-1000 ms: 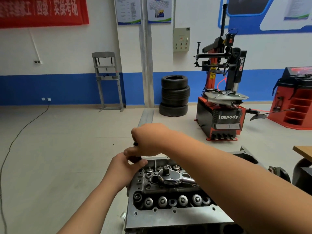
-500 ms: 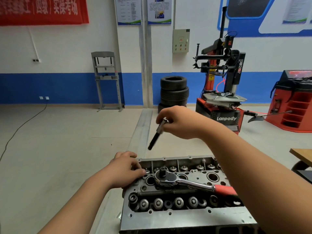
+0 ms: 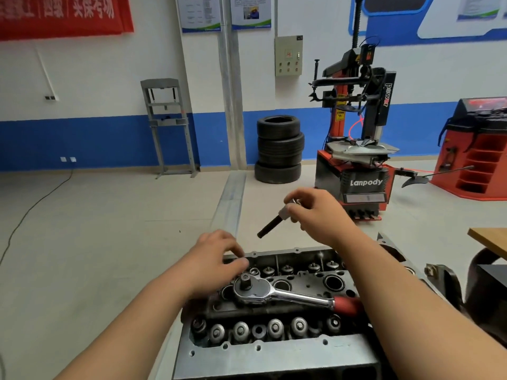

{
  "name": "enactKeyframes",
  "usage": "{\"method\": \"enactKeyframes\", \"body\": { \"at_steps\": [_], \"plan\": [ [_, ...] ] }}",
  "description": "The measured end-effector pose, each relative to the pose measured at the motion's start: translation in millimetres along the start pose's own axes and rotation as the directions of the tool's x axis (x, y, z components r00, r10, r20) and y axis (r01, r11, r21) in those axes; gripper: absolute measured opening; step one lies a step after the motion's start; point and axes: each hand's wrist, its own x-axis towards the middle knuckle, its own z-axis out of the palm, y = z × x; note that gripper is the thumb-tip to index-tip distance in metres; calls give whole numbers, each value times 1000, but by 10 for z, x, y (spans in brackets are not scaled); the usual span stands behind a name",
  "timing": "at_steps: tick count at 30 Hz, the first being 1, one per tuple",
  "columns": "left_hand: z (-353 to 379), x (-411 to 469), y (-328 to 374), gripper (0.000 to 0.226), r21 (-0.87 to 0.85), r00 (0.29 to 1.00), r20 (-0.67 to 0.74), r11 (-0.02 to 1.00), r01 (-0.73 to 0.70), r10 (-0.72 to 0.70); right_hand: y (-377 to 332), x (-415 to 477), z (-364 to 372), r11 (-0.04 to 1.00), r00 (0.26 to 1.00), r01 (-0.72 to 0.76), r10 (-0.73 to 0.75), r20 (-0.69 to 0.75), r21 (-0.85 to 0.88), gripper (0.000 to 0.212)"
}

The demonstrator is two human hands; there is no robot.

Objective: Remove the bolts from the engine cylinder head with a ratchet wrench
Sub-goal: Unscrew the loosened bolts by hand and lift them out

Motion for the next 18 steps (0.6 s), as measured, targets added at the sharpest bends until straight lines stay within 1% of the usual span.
{"method": "enactKeyframes", "body": {
  "at_steps": [2,4,7,10,13,15,18],
  "plan": [
    [98,57,101,35,74,991,130,997,1,-10,46,2,-40,999,997,6,-2,-73,45,12],
    [117,113,128,47,94,970,227,993,67,-87,88,-19,-60,1000,998,1,1,-70,26,15],
    [135,159,121,50,-16,934,307,980,196,-182,138,-46,-50,996,1000,-9,7,-19,-85,10],
    [159,201,198,50,-91,939,252,960,263,-234,142,-62,-34,994,1000,-11,9,-21,-106,10],
    [160,201,227,48,-282,954,187,918,280,-234,130,-90,-30,994,999,-14,11,-31,-104,10],
    [157,194,210,48,-312,966,163,918,244,-202,125,-110,-30,997,998,-24,21,-56,-68,11],
    [164,220,220,42,-267,991,58,955,129,-118,113,-113,-37,999,989,-51,52,-139,13,13]
  ]
}}
